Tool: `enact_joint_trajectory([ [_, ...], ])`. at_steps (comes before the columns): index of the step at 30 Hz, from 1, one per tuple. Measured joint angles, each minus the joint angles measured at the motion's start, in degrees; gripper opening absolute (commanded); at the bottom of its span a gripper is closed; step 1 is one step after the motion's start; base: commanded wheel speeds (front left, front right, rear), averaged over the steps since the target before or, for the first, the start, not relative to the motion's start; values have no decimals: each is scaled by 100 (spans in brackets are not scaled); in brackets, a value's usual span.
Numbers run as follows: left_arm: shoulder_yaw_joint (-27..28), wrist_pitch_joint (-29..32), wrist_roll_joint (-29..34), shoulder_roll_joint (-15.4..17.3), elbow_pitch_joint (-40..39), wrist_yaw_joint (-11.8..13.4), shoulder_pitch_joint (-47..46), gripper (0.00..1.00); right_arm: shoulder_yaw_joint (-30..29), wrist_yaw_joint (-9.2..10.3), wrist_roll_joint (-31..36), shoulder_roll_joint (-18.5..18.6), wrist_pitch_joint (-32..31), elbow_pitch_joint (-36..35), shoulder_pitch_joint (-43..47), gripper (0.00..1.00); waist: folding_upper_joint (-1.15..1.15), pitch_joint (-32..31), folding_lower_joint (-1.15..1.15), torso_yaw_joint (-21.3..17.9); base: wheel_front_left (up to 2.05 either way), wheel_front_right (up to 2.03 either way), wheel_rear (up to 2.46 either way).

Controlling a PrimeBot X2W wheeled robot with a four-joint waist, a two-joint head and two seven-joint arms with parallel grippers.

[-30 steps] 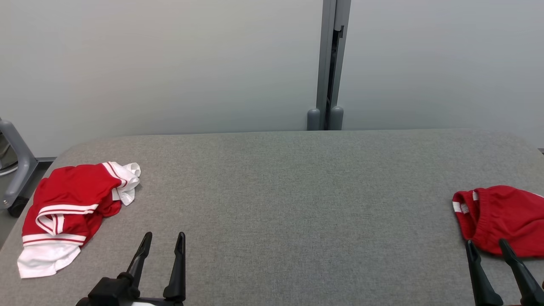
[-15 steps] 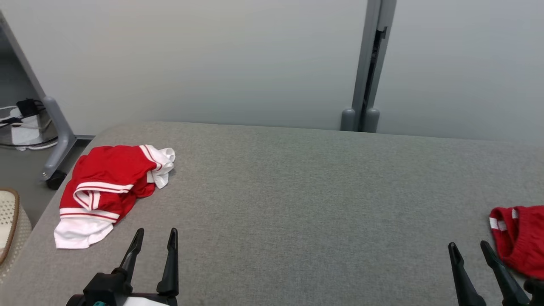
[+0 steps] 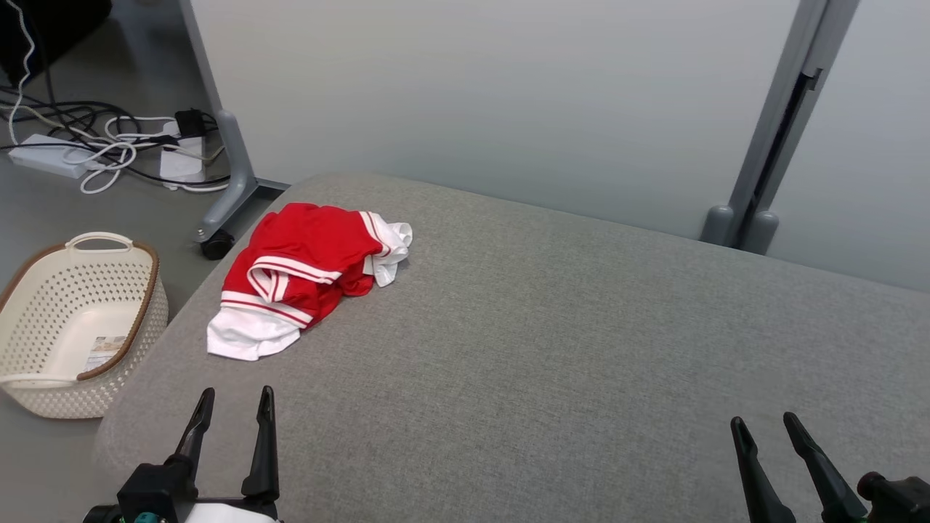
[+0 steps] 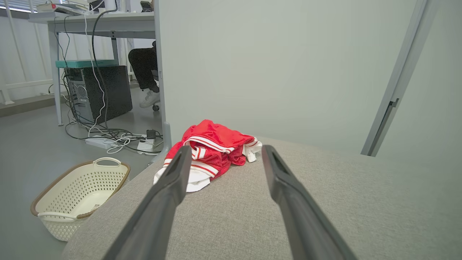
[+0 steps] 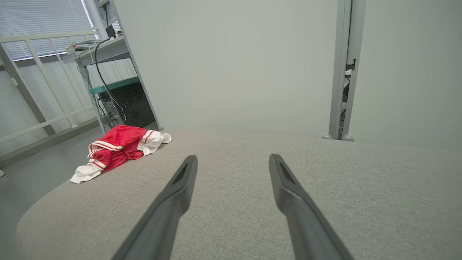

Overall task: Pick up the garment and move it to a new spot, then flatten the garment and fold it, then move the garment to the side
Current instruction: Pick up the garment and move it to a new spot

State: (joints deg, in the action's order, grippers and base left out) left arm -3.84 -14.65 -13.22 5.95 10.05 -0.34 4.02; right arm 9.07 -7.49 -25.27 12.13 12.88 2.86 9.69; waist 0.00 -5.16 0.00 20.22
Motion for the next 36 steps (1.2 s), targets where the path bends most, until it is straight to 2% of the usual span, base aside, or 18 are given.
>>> enact_joint_trajectory([
  [7, 22, 52, -49, 41, -36, 41, 4, 100, 111, 0, -18, -14, 60, 103, -96, 100, 0, 42, 0, 261, 0, 0, 0],
  [17, 33, 393, -148, 109, -443, 108, -168, 100, 223, 0, -12, -9, 78, 144, -216, 100, 0, 133, 0, 102, 0, 0, 0],
  [21, 64, 978, -270, 258, -538, 81, -642, 100, 248, 0, 20, 2, 77, 115, -266, 100, 0, 243, 0, -19, 0, 0, 0],
  [25, 163, 1801, -421, 508, -320, 58, -1344, 100, 290, 0, 80, 34, 49, 1, -428, 100, 0, 403, 0, -184, 0, 0, 0],
  [27, 271, 1964, -482, 672, -172, 19, -1788, 100, 336, 0, 126, 73, 18, -48, -609, 100, 0, 528, 0, -285, 0, 0, 0],
  [33, 575, 2777, -822, 1138, 853, -62, -3007, 100, 404, 0, 227, 134, -38, -263, -1182, 100, 0, 1038, 1, -627, 0, 0, 0],
  [36, 664, 2944, -887, 1301, 1273, -89, -3417, 100, 447, 0, 275, 134, -51, -344, -1341, 100, 0, 1235, 0, -748, 0, 0, 0],
])
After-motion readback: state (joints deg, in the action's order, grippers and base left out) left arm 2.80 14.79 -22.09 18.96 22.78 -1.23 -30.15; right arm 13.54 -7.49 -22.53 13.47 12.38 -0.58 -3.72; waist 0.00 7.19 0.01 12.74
